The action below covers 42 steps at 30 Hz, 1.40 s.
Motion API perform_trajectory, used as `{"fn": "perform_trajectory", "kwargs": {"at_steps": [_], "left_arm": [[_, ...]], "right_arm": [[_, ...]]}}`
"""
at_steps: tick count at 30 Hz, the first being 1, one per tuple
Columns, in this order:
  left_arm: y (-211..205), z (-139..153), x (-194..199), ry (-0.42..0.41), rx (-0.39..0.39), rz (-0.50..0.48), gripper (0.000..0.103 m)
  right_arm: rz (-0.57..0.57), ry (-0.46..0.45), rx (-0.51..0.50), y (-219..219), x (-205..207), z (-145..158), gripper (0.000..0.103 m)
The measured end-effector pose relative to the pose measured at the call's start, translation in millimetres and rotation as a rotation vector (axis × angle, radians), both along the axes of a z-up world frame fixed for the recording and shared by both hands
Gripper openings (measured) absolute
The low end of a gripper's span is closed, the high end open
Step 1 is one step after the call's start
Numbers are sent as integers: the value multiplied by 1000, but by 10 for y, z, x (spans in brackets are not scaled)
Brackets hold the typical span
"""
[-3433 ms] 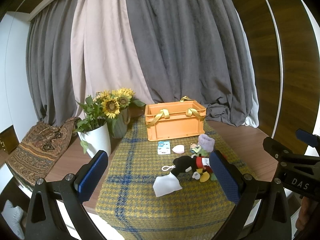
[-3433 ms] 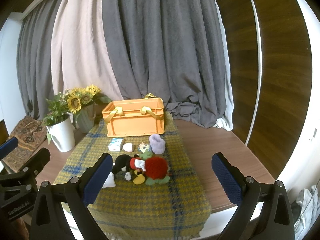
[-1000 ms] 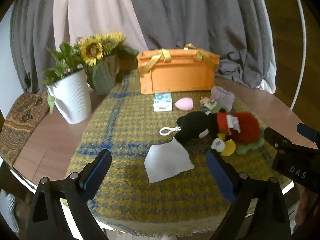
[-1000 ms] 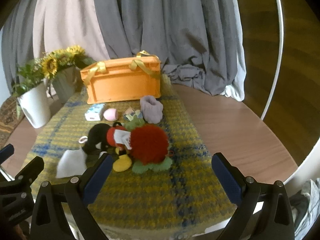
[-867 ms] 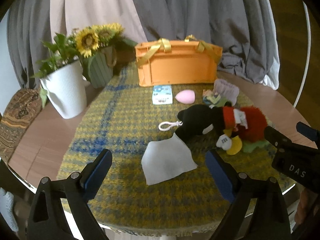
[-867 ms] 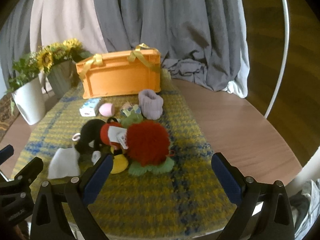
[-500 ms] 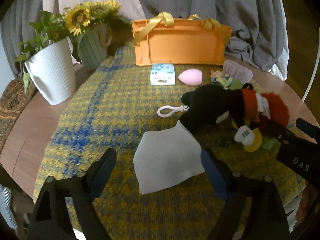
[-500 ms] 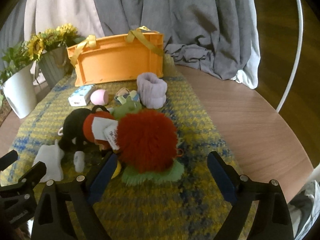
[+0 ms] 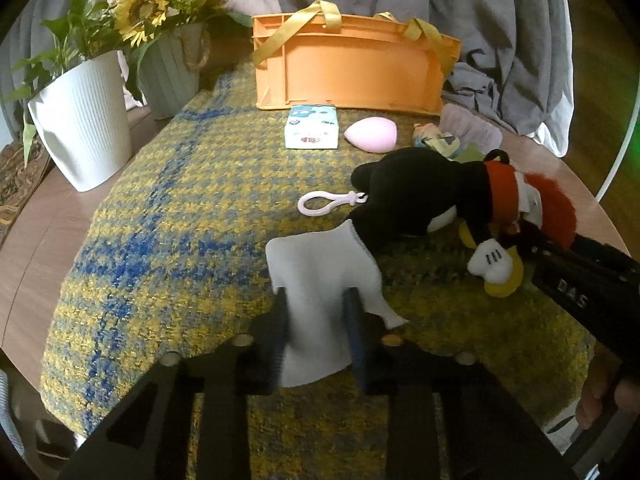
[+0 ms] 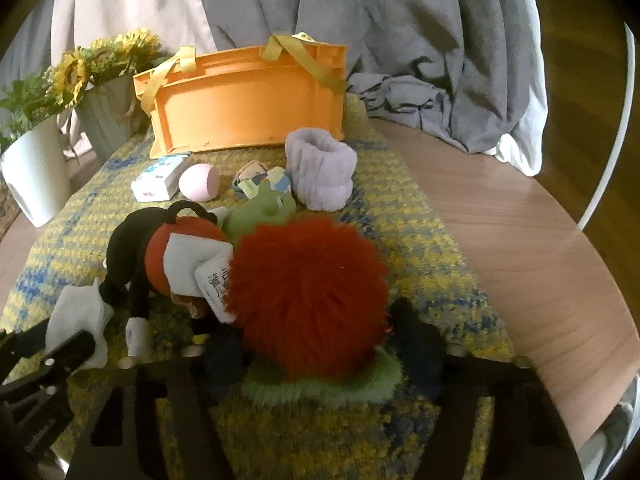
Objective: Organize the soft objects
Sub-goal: 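Grasp the white tissue with the left tool while the right tool grasps the red pompom, then carry the tissue and red pompom up over the orange crate with both tools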
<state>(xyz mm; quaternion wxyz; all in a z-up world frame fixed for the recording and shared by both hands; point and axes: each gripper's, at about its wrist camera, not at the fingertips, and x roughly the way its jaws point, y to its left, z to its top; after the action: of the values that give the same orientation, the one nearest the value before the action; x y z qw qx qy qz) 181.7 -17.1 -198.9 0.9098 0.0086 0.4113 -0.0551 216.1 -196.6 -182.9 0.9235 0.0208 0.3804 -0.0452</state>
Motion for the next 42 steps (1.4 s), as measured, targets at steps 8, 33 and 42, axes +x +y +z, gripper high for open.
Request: {"fn": "perform_trajectory", "kwargs": {"at_steps": [8, 33, 42], "left_arm": [[-31, 142, -140, -44, -3, -3, 13], [-62, 1282, -784, -341, -67, -40, 13], [8, 1660, -672, -446, -77, -71, 13]], "right_arm": [[6, -22, 26, -16, -147, 68, 35], [44, -256, 84, -33, -1003, 1112, 35], [55, -349, 80, 70, -985, 1510, 35]]}}
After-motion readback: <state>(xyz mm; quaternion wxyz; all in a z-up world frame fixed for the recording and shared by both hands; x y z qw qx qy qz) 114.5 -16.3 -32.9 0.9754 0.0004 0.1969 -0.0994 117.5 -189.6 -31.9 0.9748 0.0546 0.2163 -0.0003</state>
